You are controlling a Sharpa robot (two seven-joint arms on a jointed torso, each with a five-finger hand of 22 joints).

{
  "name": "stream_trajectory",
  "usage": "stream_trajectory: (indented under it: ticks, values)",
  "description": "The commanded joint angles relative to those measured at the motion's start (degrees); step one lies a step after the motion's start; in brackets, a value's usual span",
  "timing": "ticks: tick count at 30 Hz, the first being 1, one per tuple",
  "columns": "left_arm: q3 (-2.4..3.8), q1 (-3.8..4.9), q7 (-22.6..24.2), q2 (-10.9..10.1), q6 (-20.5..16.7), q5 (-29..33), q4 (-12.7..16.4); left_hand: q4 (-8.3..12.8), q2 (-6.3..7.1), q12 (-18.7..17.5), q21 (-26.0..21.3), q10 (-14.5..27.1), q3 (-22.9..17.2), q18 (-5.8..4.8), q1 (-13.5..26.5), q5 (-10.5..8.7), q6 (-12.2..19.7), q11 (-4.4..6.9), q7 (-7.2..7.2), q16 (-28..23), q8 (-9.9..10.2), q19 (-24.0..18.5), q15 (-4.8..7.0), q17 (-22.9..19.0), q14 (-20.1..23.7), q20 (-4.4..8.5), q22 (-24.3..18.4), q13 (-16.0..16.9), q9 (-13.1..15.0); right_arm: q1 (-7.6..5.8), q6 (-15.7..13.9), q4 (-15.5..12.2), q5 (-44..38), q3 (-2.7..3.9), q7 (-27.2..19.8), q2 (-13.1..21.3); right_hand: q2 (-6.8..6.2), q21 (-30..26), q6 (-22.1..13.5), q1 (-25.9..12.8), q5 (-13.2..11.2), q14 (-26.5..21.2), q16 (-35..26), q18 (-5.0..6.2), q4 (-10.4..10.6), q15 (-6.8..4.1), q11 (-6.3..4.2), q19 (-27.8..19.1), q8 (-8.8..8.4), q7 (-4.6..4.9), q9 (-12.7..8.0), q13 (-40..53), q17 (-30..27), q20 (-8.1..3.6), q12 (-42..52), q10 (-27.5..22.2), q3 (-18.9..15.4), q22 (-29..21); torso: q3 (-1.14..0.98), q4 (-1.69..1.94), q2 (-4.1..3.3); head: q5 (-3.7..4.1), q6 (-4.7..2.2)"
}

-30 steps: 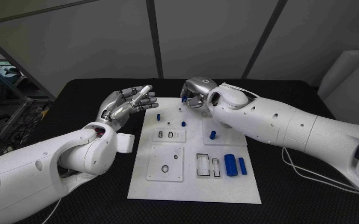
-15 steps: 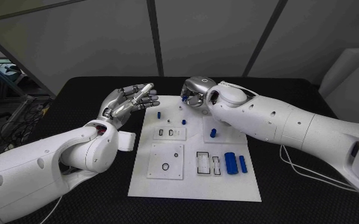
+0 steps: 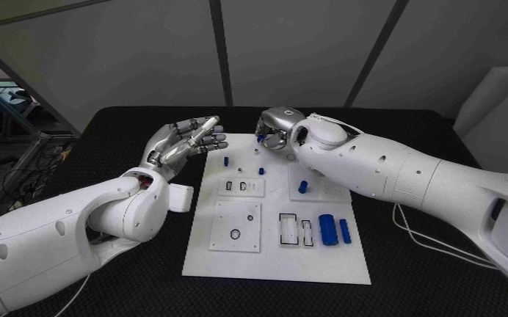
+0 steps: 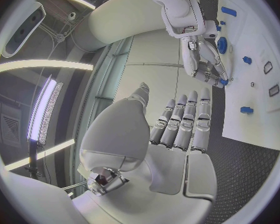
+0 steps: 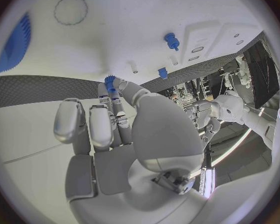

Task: Assemble the parts on the task board

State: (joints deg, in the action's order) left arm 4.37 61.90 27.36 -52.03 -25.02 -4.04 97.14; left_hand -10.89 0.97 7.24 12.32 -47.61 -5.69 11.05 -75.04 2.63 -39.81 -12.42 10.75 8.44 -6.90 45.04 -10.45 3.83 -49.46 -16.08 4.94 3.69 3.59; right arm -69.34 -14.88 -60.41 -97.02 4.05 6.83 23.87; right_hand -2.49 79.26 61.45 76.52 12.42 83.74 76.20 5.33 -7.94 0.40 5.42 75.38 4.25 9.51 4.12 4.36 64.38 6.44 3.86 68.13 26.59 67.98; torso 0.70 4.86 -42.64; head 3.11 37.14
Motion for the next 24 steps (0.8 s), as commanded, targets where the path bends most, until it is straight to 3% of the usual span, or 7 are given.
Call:
stream_trajectory:
  ticks: [1, 12, 14, 16, 19, 24]
  values:
    - [0.06, 0.09, -0.1, 0.1, 1.0, -0.6, 0.0, 0.1, -0.28, -0.4, -0.2, 0.1, 0.3, -0.98, -0.5, 0.02, 0.3, -0.29, 4.07, -0.4, 0.3, 0.2, -0.16, -0.1, 0.3, -0.18, -0.1, -0.1, -0.1, -0.13, 0.7, 0.5, -0.2, 0.03, -0.4, -0.3, -0.78, 0.3, -0.5, -0.2, 0.2, 2.1, 0.1, -0.68, 0.4, 0.32, 0.16, -0.3, -0.29, -0.05, -0.1, -0.1, -0.2, 0.35, -0.3, -0.8, 0.2, -0.2, -0.03, -0.05, -0.02, 0.01, -0.04]
    - [0.06, 0.1, -0.2, 0.0, 1.1, -0.6, 0.0, 0.1, -0.3, -0.4, -0.2, 0.2, 0.4, -1.0, -0.5, 0.02, 0.3, -0.31, 4.06, -0.5, 0.4, 0.2, -0.19, -0.1, 0.4, -0.19, -0.1, -0.1, -0.1, -0.13, 2.3, 1.4, -0.1, 0.02, -0.6, -0.9, -1.89, -0.7, -2.8, -0.7, -0.2, 1.6, -0.4, -0.23, 1.0, 0.86, 0.75, -2.1, -0.76, 0.26, -0.3, -0.5, -1.4, 0.84, -0.4, -3.7, 0.5, -2.2, -0.02, -0.06, -0.05, -0.09, 0.05]
    - [0.06, 0.1, -0.2, 0.0, 1.1, -0.6, 0.0, 0.1, -0.31, -0.5, -0.3, 0.2, 0.4, -1.0, -0.5, 0.02, 0.3, -0.31, 4.05, -0.5, 0.4, 0.1, -0.2, -0.1, 0.4, -0.19, -0.1, -0.1, -0.1, -0.13, 2.0, 1.3, -0.1, 0.02, -0.5, -0.8, -2.48, -2.2, -4.4, -1.0, -0.2, 1.0, -1.7, 0.34, 1.3, 1.17, 1.05, -4.1, -0.74, 0.4, -0.4, -0.7, -3.7, 1.06, -0.4, -5.9, 0.5, -5.0, -0.03, -0.11, -0.08, -0.13, 0.09]
    - [0.06, 0.1, -0.2, 0.0, 1.1, -0.6, 0.0, 0.1, -0.31, -0.5, -0.3, 0.2, 0.4, -1.01, -0.5, 0.02, 0.4, -0.32, 4.05, -0.5, 0.4, 0.1, -0.2, -0.1, 0.4, -0.19, -0.2, -0.1, -0.1, -0.14, 1.3, 1.1, -0.1, 0.02, -0.5, -0.7, -3.1, -5.2, -6.7, -1.1, -0.3, -0.7, -5.7, 1.44, 1.5, 1.56, 1.42, -8.0, -0.68, 0.07, -0.4, -0.7, -9.7, 1.27, -0.1, -9.4, 0.0, -10.3, -0.05, -0.18, -0.09, -0.15, -0.01]
    - [0.06, 0.1, -0.3, -0.1, 1.2, -0.6, 0.0, 0.1, -0.32, -0.5, -0.3, 0.2, 0.4, -1.02, -0.5, 0.02, 0.4, -0.33, 4.04, -0.6, 0.4, 0.1, -0.21, -0.1, 0.4, -0.2, -0.2, -0.1, -0.1, -0.13, -0.2, -0.1, -0.1, 0.02, -0.3, 0.1, -3.5, -7.0, -8.0, -0.8, -0.4, -1.4, -7.9, 1.92, 1.7, 1.68, 1.75, -9.8, -0.6, -0.24, -0.3, -0.7, -12.9, 1.45, 0.1, -11.6, -1.0, -13.0, -0.1, -0.14, -0.08, -0.12, -0.08]
    - [0.06, 0.1, -0.3, -0.2, 1.2, -0.6, -0.2, 0.1, -0.32, -0.5, -0.3, 0.2, 0.4, -1.02, -0.5, 0.02, 0.4, -0.33, 4.04, -0.6, 0.4, 0.1, -0.21, -0.1, 0.4, -0.2, -0.2, -0.1, -0.1, -0.12, -2.2, -3.4, 0.1, 0.02, -0.1, 2.4, -3.65, -7.3, -8.0, -0.9, -0.4, -1.4, -8.4, 1.94, 1.9, 1.62, 1.76, -9.9, -0.52, -0.24, -0.2, -0.6, -13.4, 1.57, 0.4, -11.9, -1.6, -13.4, -0.17, -0.29, -0.1, -0.26, -0.18]
